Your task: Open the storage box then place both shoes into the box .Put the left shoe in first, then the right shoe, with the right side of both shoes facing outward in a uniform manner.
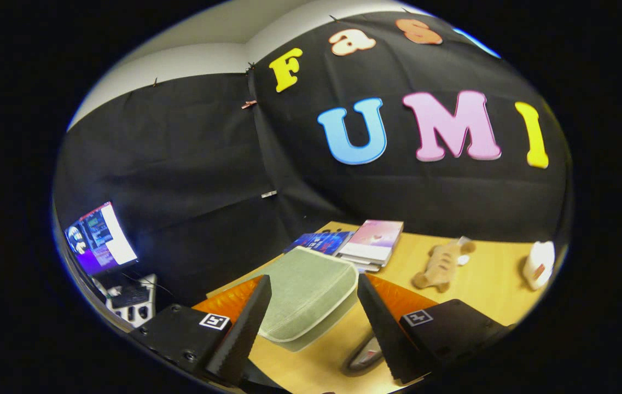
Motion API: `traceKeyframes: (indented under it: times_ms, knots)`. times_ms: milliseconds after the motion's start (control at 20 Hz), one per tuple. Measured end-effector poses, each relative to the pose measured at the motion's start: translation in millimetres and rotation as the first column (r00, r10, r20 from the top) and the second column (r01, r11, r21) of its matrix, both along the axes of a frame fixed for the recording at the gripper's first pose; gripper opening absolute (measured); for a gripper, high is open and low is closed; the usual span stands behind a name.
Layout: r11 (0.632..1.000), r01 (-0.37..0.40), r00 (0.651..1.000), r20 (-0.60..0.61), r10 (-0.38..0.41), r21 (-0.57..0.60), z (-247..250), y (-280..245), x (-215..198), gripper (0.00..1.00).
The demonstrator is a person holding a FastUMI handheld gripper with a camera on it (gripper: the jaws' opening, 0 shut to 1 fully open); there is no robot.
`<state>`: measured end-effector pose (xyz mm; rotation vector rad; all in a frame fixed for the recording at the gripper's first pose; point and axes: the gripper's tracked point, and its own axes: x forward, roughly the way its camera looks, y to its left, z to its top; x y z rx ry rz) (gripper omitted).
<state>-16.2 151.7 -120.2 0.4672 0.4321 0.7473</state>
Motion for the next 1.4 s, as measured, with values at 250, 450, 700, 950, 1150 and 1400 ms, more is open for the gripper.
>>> traceKeyframes:
  times_ms: [250, 450, 700, 950, 1150, 1400]
  knots:
    - [0.954, -0.123, 0.932, -0.298, 0.206, 0.275, -55.1, 44.6, -6.5, 0.98]
    - [0.917, -0.085, 0.841, -0.465, 0.276, 0.391, -101.6, 64.6, 2.4, 0.98]
    - [0.870, -0.056, 0.734, -0.570, 0.369, 0.490, -141.4, 81.6, 0.4, 0.97]
    - [0.762, -0.005, 0.635, -0.587, 0.503, 0.647, -142.9, 103.9, -8.6, 0.92]
    - [0.698, 0.053, 0.611, -0.577, 0.543, 0.714, -139.0, 107.7, -9.2, 0.69]
    - [0.678, 0.061, 0.647, -0.546, 0.532, 0.733, -132.5, 94.6, -4.7, 0.22]
